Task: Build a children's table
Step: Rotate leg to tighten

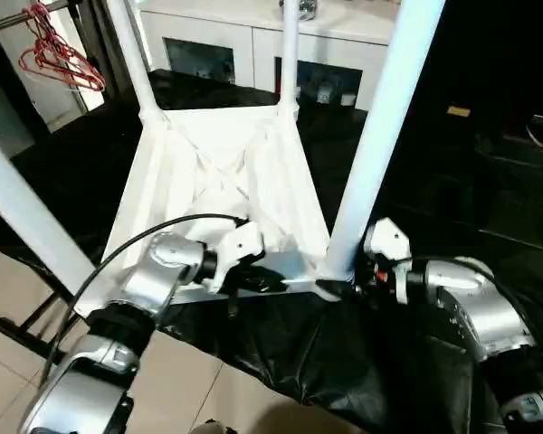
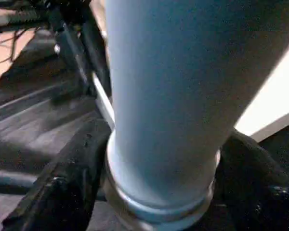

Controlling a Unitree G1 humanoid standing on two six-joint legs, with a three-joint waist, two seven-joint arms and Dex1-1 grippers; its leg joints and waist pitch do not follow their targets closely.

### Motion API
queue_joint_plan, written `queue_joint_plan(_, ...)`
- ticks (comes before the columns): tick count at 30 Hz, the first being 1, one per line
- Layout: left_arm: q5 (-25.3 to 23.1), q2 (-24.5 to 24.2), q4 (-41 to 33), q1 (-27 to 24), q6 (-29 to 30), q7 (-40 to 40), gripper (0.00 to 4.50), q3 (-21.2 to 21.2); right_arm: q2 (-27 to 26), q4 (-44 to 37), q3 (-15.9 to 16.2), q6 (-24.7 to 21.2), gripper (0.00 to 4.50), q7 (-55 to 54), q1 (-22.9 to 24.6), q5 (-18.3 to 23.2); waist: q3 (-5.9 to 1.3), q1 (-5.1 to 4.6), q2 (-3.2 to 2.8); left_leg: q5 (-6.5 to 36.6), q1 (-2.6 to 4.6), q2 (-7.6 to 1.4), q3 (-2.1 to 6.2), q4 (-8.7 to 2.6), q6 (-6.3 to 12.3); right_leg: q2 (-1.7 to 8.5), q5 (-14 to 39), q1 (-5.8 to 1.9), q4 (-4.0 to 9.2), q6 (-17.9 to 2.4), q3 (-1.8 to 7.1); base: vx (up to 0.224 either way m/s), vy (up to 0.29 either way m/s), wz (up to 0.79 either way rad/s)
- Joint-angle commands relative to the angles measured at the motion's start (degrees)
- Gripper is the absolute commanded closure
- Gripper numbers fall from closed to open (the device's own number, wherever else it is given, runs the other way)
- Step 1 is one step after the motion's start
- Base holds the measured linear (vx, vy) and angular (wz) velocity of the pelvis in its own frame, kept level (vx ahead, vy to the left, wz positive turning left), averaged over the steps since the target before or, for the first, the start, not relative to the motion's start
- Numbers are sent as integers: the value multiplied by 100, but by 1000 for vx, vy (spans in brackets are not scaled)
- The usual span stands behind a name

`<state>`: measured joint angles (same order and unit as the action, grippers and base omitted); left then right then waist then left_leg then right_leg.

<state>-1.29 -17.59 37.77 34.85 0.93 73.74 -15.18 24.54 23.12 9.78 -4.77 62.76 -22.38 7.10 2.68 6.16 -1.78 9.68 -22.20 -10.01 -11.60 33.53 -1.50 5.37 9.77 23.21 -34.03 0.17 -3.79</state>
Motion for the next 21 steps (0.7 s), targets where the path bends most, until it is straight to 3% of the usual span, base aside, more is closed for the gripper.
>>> queue_joint_plan(1, 280, 29, -235, 9, -55, 215, 450, 22, 78, -169, 85, -29, 141, 104, 10, 15, -355, 11, 90, 1485, 128, -376, 155, -416, 293, 382, 1376, -232, 382, -1381, 251, 0, 0, 0)
queue_joint_plan(6, 297, -21, -287, -42, -17, 288, 450, 9, 112, -246, 115, -64, 167, 162, 43, 39, -345, 30, 87, 1609, 139, -375, 161, -428, 219, 388, 1577, -225, 398, -1326, 254, 0, 0, 0)
queue_joint_plan(11, 295, -46, -348, -84, 28, 335, 450, -1, 92, -308, 114, -108, 174, 196, 86, 77, -356, 32, 87, 1479, 130, -370, 156, -415, 256, 384, 1389, -235, 379, -1353, 254, 0, 0, 0)
queue_joint_plan(16, 130, 100, -158, 1, -50, -216, 450, 53, -180, -229, 20, -72, 175, -289, 186, 43, -350, 29, 91, 1499, 132, -370, 154, -416, 248, 385, 1423, -225, 390, -1348, 258, 0, 0, 0)
queue_joint_plan(18, 110, 116, -131, 15, -51, -281, 450, 58, -206, -208, 9, -68, 175, -349, 186, 30, -341, 14, 93, 1626, 137, -362, 166, -427, 184, 394, 1632, -221, 410, -1299, 255, 0, 0, 0)
queue_joint_plan(19, -180, 305, 183, 181, -47, -1023, 450, 58, -526, 199, -105, -9, 175, -1284, 77, -271, -333, 13, 87, 1721, 144, -358, 172, -435, 142, 394, 1837, -220, 433, -1236, 253, 0, 0, 0)
queue_joint_plan(20, -180, 305, 183, 181, -47, -1023, 450, 58, -526, 199, -105, -9, 175, -1284, 77, -271, -304, -33, 77, 1943, 173, -338, 171, -443, 23, 394, 2161, -168, 479, -1176, 258, 0, 0, 0)
queue_joint_plan(21, -215, 398, 256, 226, -19, -1241, 450, 85, -650, 317, -161, -24, 175, -1604, 37, -334, -306, -53, 98, 2074, 175, -332, 210, -454, -84, 418, 2477, -193, 506, -1066, 247, 0, 0, 0)
